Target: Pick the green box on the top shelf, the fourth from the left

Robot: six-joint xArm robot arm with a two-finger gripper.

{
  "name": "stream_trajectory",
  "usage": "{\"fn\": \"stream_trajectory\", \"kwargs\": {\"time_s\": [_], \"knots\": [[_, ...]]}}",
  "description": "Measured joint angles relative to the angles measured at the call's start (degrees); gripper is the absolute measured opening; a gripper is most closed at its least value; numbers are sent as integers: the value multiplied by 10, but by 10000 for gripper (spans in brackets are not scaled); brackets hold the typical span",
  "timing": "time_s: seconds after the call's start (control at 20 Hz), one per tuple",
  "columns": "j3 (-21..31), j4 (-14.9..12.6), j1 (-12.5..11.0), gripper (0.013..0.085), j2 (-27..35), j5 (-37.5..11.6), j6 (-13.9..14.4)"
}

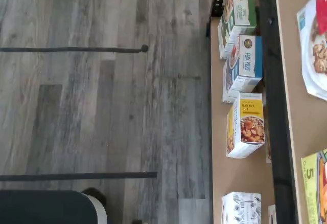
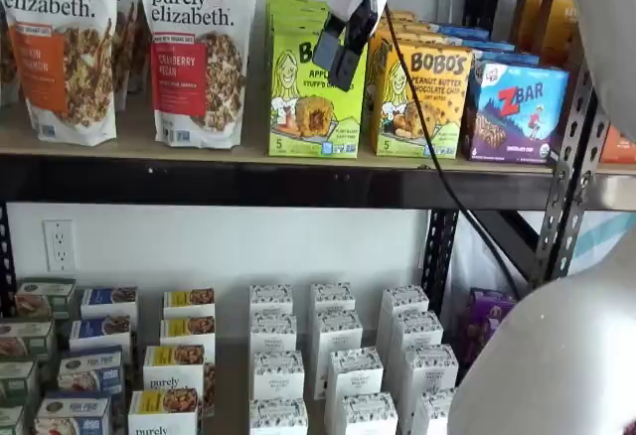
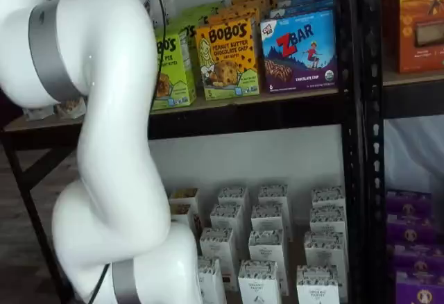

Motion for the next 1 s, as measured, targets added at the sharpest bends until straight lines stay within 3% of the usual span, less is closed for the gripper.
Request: {"fn": "stream_trajectory", "kwargs": {"time_s": [0.5,1.0], "knots": [[-7,32,1,850,12,-16,1],[-60,63,-3,850,52,-16,5]]}}
